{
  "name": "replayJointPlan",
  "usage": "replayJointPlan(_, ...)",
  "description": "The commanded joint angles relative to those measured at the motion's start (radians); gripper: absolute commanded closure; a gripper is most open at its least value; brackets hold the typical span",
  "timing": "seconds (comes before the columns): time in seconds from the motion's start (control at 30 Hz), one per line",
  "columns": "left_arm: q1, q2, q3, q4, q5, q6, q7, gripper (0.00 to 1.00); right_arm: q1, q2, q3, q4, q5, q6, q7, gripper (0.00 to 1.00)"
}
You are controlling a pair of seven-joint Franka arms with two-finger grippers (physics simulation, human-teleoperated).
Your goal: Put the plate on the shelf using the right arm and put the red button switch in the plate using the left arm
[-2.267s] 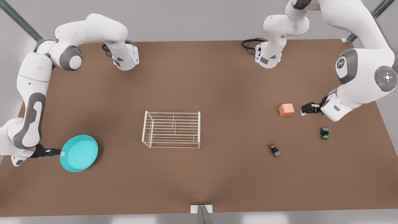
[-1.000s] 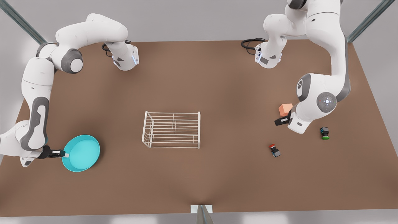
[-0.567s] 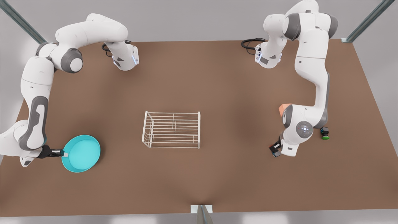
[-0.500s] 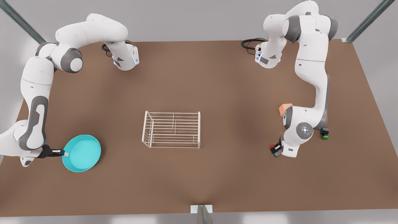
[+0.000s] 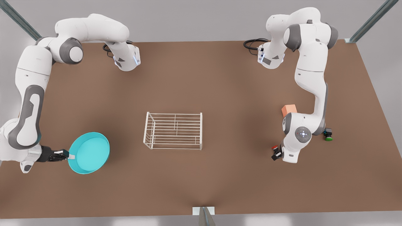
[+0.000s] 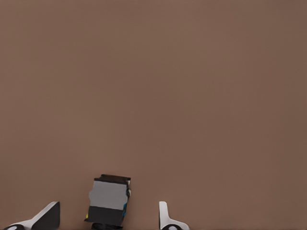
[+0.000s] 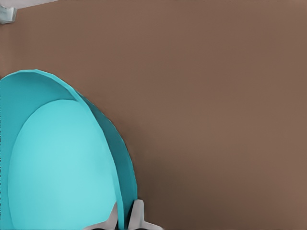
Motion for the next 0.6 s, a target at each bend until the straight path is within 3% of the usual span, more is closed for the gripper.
replayJointPlan(0.0, 0.015, 0.002, 0.001, 0.000, 0.000, 0.021, 0.097, 0.00, 0.025, -0.021, 0.023, 0.000, -0.004, -0.076, 0.107, 0.78)
replayJointPlan(0.23, 0.007, 0.014, 0.001, 0.000, 0.004, -0.010, 0.120, 0.00, 0.187, -0.093, 0.026, -0.001, -0.010, -0.197, 0.345, 0.78)
replayJointPlan(0.57, 0.009, 0.046, -0.004, 0.007, -0.012, -0.002, 0.107, 0.00, 0.356, -0.134, 0.029, -0.058, -0.009, -0.220, 0.511, 0.78)
